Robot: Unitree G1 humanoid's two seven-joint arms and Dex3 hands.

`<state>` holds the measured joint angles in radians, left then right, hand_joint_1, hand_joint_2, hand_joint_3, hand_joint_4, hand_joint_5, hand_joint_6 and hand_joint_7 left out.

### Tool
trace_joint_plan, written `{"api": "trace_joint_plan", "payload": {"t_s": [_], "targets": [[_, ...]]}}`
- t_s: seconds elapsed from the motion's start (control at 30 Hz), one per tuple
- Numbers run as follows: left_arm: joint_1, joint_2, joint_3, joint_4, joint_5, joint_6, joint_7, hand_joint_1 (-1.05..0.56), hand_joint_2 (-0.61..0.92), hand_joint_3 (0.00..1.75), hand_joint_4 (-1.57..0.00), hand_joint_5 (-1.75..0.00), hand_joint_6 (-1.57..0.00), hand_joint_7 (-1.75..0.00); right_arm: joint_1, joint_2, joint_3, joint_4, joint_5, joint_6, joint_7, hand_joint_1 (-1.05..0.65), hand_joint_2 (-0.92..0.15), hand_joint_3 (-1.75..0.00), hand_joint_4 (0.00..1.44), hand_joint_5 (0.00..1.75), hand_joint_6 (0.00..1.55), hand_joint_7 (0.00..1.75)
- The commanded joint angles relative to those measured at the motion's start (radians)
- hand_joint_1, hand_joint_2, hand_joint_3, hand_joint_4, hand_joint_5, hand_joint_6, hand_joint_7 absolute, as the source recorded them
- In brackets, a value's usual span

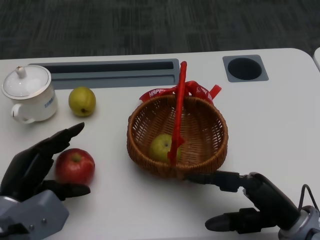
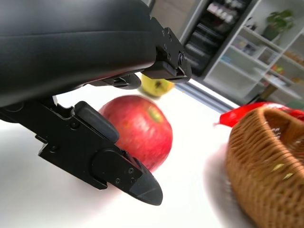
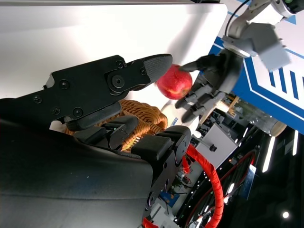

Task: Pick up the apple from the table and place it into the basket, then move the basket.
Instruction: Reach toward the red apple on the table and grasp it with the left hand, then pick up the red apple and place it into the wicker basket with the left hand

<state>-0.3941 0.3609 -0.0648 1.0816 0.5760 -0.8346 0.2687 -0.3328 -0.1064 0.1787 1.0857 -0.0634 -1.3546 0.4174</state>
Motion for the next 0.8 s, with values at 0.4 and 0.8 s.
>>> {"api": "trace_joint_plan", "payload": {"t_s": [0.4,0.8], "targets": [[-0.109,-0.057,-0.132,0.212,-0.031,0.132,0.086,-0.58,0.71,0.01,-0.50,-0.04,-0.44,-0.03,0.037,-0.023,0.002,-0.054,0.036,-0.010,0.019,-0.54,-0.88,0.00,0.66,0.00,0.58,0.00],[-0.070,-0.061,-0.134,0.155,-0.071,-0.042,0.305,-0.14,0.85,0.01,-1.17,-0.05,-1.06,-0.03,0.045,-0.021,0.002,-0.068,0.027,-0.007,0.012,-0.56,-0.92,-0.01,0.68,0.00,0.59,0.00]]}}
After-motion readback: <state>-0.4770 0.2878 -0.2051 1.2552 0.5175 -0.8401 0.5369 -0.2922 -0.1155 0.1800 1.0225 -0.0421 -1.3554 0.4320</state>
